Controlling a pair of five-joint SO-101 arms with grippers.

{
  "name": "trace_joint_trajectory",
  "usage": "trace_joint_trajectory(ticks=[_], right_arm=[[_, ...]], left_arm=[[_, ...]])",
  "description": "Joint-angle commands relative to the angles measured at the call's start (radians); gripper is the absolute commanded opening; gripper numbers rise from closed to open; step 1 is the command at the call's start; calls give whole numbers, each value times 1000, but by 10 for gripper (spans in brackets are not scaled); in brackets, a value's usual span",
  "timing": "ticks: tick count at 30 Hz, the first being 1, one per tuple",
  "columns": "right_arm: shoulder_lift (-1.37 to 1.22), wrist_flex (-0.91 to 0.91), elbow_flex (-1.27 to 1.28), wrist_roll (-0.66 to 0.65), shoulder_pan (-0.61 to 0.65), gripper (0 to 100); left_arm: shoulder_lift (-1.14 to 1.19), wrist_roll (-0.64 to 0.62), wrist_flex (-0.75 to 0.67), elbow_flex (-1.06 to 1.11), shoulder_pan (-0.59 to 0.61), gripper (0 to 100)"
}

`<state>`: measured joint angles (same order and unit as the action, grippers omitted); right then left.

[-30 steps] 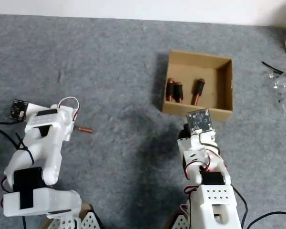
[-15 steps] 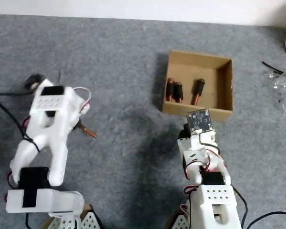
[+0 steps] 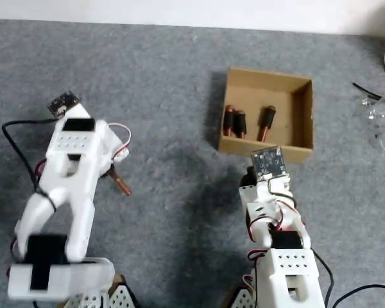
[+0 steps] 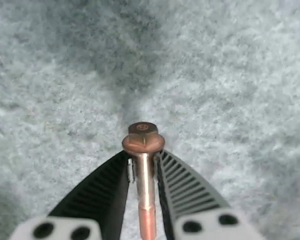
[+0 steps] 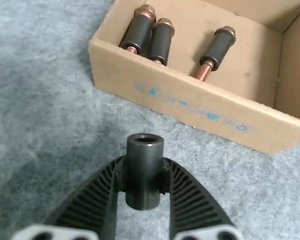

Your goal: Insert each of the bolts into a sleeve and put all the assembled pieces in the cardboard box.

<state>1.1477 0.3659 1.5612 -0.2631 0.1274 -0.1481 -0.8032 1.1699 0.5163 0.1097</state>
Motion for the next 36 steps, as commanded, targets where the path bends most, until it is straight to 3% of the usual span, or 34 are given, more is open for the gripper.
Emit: trace_joint_trajectory(ticks=[1, 7, 14, 27, 30, 36], right_arm=[[21, -39, -4, -11, 12, 5], [21, -39, -4, -11, 12, 5], [21, -39, -4, -11, 12, 5], [22, -39, -4, -12, 7, 5], [22, -39, -4, -12, 7, 5], [24, -38, -5, -12, -10, 5]], left_arm=[[-285, 11, -138, 186, -24, 4], [-654, 14, -316, 515, -38, 4], [-1052, 215, -466, 809, -35, 5], [-1661, 281, -491, 1142, -33, 7], [-1690, 341, -540, 1179, -33, 6], [-1644, 347, -577, 1179, -33, 6]])
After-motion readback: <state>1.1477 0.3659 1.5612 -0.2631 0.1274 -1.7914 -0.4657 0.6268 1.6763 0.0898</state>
